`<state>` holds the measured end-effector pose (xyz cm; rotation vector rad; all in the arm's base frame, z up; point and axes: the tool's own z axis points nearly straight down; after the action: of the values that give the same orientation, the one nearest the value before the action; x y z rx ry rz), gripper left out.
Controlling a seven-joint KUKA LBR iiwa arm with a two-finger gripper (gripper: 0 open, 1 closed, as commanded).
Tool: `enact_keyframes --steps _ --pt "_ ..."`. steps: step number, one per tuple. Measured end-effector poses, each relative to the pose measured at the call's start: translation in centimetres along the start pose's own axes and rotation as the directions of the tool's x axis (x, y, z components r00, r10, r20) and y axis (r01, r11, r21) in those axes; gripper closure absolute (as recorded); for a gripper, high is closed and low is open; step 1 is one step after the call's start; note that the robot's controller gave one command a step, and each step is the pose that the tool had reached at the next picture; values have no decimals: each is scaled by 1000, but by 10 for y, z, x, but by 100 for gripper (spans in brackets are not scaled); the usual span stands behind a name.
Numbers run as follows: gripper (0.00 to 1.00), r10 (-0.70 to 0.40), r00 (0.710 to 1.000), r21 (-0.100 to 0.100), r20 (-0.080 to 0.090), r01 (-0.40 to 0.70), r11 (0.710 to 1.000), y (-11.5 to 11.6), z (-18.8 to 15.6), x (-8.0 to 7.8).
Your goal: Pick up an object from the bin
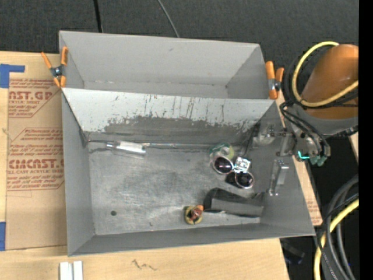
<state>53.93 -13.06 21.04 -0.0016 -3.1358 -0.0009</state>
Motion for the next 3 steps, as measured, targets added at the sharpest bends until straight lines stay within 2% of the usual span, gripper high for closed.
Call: enact_keyframes --steps 1,2,3 --pt "0 -1 1000 1 8 1 1000 1 -5 -2" --pt "0 -5 1000 4 15 5 1000 27 36 10" --pt "100 -159 987 2 10 159 987 32 140 17"
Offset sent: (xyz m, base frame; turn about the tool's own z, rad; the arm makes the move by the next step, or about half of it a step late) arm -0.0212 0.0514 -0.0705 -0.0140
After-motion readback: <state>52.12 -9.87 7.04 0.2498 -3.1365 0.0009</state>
